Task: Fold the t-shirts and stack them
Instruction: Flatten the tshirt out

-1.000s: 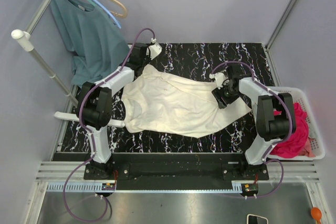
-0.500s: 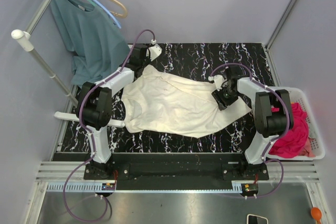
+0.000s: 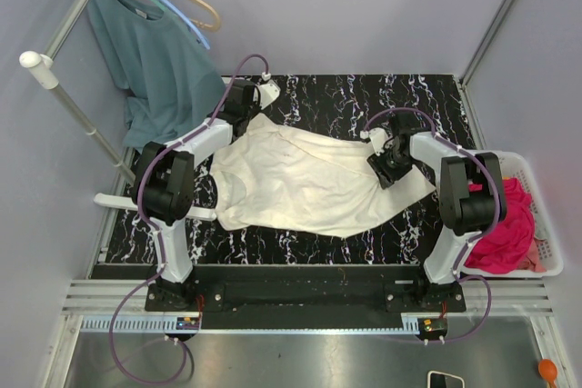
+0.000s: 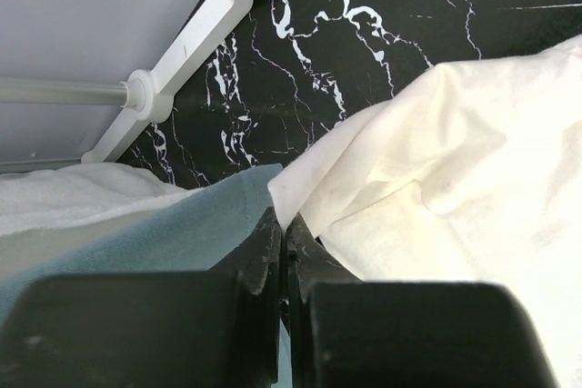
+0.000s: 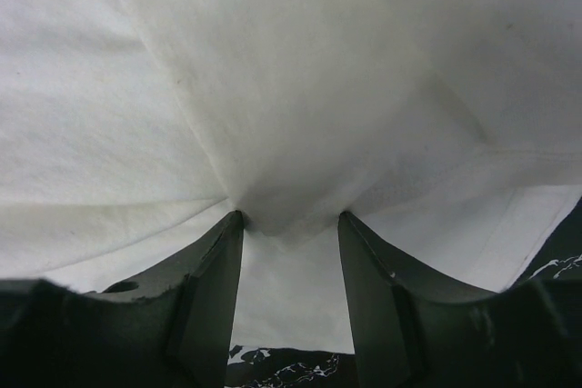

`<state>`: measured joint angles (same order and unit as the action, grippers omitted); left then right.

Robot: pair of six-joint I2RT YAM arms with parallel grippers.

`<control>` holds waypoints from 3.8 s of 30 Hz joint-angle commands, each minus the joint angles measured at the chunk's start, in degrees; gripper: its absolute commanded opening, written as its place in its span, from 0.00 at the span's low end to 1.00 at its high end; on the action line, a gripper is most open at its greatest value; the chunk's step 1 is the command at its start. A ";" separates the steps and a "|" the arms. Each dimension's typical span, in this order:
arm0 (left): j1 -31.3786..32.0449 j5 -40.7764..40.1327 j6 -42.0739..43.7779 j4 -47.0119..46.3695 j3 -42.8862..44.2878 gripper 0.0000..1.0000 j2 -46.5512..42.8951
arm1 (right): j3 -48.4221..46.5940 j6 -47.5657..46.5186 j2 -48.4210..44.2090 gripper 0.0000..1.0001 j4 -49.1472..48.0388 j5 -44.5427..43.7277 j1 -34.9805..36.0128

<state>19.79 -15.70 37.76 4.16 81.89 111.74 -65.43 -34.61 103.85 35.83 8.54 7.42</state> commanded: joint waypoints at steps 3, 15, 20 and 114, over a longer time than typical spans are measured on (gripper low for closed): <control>0.07 -0.55 1.00 -3.46 -0.76 0.00 -3.29 | -2.42 -1.42 1.35 0.52 -1.47 -1.50 0.31; 0.07 -0.91 1.35 -3.90 -1.20 0.00 -2.67 | -4.18 -1.16 0.21 0.52 0.02 -0.63 0.40; 0.07 -1.00 1.62 -3.99 -1.03 0.00 -2.23 | -4.62 -1.51 0.65 0.52 0.02 -1.24 0.40; 16.86 -8.29 5.83 17.19 36.15 0.00 -43.96 | -70.98 -4.24 -28.61 0.00 14.87 -26.55 -3.03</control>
<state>37.01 -23.66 42.02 23.68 117.91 75.20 -135.59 -38.09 81.91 49.67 -18.26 4.60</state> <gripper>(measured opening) 0.012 0.011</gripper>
